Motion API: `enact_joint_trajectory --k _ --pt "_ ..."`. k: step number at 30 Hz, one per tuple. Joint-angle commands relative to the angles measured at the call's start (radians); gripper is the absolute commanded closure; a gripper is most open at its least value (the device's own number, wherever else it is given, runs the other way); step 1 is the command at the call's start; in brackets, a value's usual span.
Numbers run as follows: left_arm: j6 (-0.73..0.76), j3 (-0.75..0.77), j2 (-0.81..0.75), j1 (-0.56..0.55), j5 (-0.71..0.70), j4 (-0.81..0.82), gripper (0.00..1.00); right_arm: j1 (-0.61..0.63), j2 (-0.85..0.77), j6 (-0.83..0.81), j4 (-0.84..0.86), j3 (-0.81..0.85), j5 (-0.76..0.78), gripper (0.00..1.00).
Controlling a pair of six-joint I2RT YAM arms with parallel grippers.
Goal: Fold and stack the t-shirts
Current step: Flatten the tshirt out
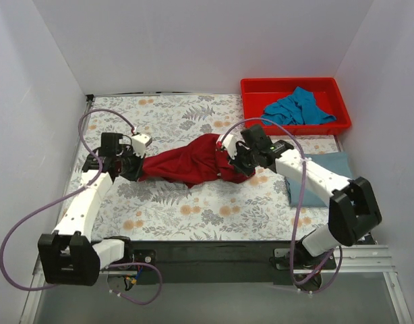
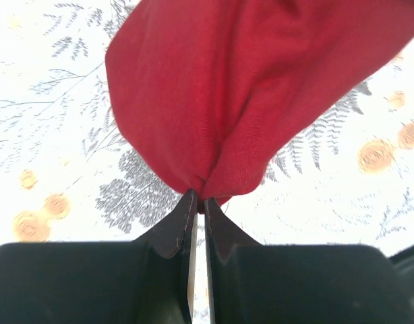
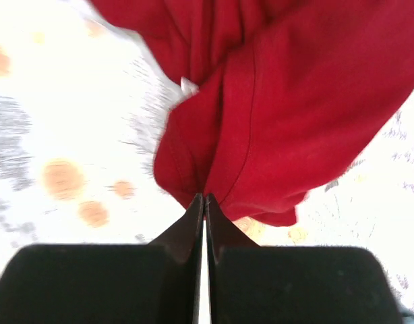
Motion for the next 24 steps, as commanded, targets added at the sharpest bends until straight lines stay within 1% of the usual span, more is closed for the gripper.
enact_joint_trajectory --k 1,2,3,5,7,8,9,11,12,14,15,16,18,19,21,22,23,24 --pt "0.067 0.048 -0.103 0.025 0.081 -0.15 1.0 0.008 -0.119 -0.034 -0.156 0.085 -0.276 0.99" --pt "0.073 0.056 -0.169 0.033 0.075 -0.162 1.0 0.008 -0.143 -0.042 -0.175 0.085 -0.308 0.99" --pt "0.075 0.062 -0.198 0.034 0.067 -0.175 1.0 0.008 -0.192 -0.048 -0.211 0.09 -0.328 0.99" --pt "0.069 0.085 -0.267 0.043 0.026 -0.172 1.0 0.006 -0.234 -0.048 -0.238 0.124 -0.332 0.99" --pt "0.044 0.103 -0.271 0.047 0.001 -0.15 1.0 -0.029 -0.268 -0.036 -0.247 0.157 -0.316 0.99" --pt "0.032 0.122 -0.265 0.045 -0.032 -0.111 1.0 -0.052 -0.26 -0.033 -0.247 0.168 -0.318 0.99" --pt "0.02 0.131 -0.227 0.045 -0.051 -0.091 1.0 -0.111 -0.247 -0.033 -0.245 0.182 -0.321 0.99" --pt "-0.017 0.153 -0.178 0.047 -0.098 -0.029 1.0 -0.185 -0.19 -0.039 -0.233 0.22 -0.341 0.99" --pt "-0.022 0.172 -0.13 0.048 -0.135 0.044 1.0 -0.254 -0.161 -0.039 -0.218 0.234 -0.346 0.99" --pt "-0.048 0.203 -0.066 0.05 -0.17 0.104 1.0 -0.307 -0.099 -0.033 -0.212 0.268 -0.335 0.99" --pt "-0.054 0.225 -0.032 0.05 -0.186 0.156 1.0 -0.339 -0.041 -0.033 -0.193 0.291 -0.335 0.99" --pt "-0.059 0.263 0.052 0.051 -0.213 0.173 1.0 -0.344 -0.015 -0.028 -0.181 0.3 -0.309 0.99" --pt "-0.077 0.298 0.14 0.053 -0.236 0.224 1.0 -0.345 0.052 -0.03 -0.137 0.306 -0.284 0.99" --pt "-0.079 0.318 0.213 0.053 -0.264 0.241 1.0 -0.345 0.073 -0.03 -0.126 0.309 -0.267 0.99" --pt "-0.094 0.343 0.298 0.06 -0.284 0.268 1.0 -0.345 0.123 -0.012 -0.097 0.315 -0.226 0.99" --pt "-0.102 0.358 0.332 0.066 -0.299 0.272 1.0 -0.345 0.14 -0.004 -0.094 0.318 -0.167 0.99" --pt "-0.114 0.389 0.402 0.071 -0.286 0.265 1.0 -0.345 0.169 0.007 -0.095 0.323 -0.131 0.99" --pt "-0.132 0.409 0.427 0.106 -0.27 0.262 1.0 -0.35 0.174 0.007 -0.094 0.322 -0.103 0.99"
